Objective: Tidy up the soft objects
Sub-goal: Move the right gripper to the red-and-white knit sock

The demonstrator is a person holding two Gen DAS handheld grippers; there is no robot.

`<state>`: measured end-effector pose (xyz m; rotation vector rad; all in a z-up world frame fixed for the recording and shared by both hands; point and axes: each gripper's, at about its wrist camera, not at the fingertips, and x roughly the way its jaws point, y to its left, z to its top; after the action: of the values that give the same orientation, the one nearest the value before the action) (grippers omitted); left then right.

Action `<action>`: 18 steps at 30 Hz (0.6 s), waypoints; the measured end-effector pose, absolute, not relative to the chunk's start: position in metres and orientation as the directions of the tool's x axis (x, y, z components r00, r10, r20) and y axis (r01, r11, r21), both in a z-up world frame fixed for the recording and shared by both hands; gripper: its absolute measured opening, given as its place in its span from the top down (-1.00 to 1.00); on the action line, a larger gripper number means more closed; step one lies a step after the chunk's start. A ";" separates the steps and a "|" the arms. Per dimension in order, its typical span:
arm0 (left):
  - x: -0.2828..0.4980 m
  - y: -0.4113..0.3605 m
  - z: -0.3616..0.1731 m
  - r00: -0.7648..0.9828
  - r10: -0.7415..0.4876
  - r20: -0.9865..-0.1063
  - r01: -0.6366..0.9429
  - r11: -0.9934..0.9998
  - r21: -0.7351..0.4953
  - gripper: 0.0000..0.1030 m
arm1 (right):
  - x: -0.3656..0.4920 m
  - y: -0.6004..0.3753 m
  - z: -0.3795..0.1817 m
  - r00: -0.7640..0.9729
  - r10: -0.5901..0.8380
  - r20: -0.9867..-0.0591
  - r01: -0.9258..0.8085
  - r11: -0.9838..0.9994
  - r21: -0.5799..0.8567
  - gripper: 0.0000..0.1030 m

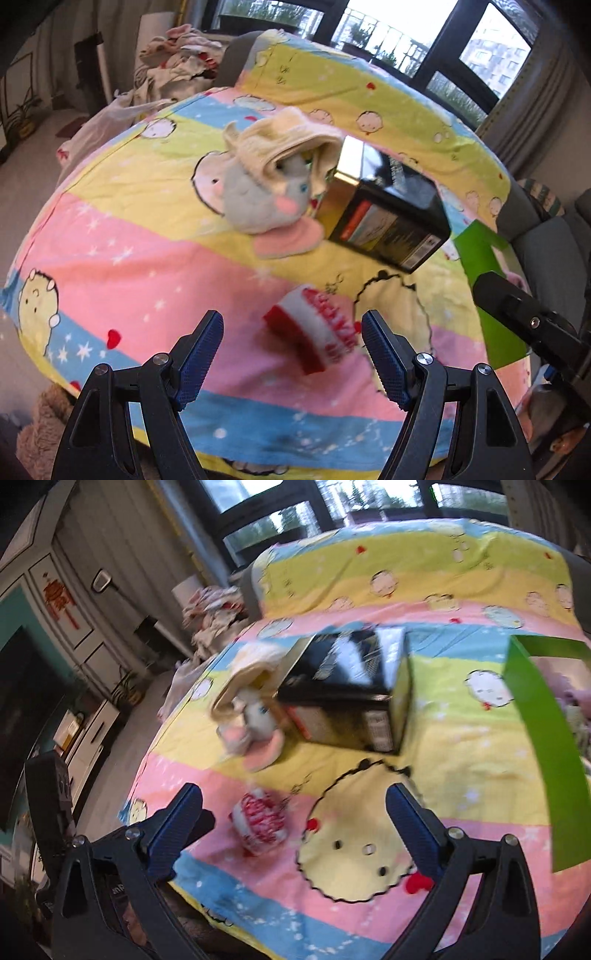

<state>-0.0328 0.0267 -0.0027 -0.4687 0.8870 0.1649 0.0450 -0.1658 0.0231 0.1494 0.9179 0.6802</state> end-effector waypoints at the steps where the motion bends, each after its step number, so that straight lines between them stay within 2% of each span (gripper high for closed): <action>1: -0.034 0.028 -0.006 0.621 -0.062 -0.781 -0.328 0.885 -0.331 -0.51 | 0.044 -0.160 0.019 0.393 0.612 -0.686 -0.491 0.771 0.406 -0.90; 6: -0.034 0.030 -0.025 0.580 -0.039 -0.814 -0.343 0.895 -0.287 -0.51 | 0.044 -0.136 -0.004 0.277 0.642 -0.715 -0.519 0.726 0.451 -0.73; 9: -0.029 0.029 -0.038 0.558 -0.099 -0.824 -0.324 0.888 -0.327 -0.51 | 0.044 -0.121 -0.019 0.241 0.629 -0.739 -0.527 0.724 0.445 -0.56; 11: -0.028 0.026 -0.042 0.554 -0.118 -0.824 -0.315 0.886 -0.339 -0.51 | 0.047 -0.111 -0.030 0.212 0.622 -0.754 -0.527 0.722 0.448 -0.32; 14: -0.025 0.023 -0.048 0.543 -0.117 -0.832 -0.319 0.887 -0.333 -0.51 | 0.050 -0.101 -0.042 0.167 0.616 -0.770 -0.532 0.714 0.455 -0.19; 18: -0.024 0.017 -0.049 0.544 -0.121 -0.830 -0.296 0.898 -0.325 -0.38 | 0.054 -0.095 -0.052 0.131 0.615 -0.777 -0.528 0.707 0.471 -0.07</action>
<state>-0.0237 0.0171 -0.0495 -0.4628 0.9991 0.1087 0.0536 -0.0949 -0.0519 0.0890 1.1759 0.8312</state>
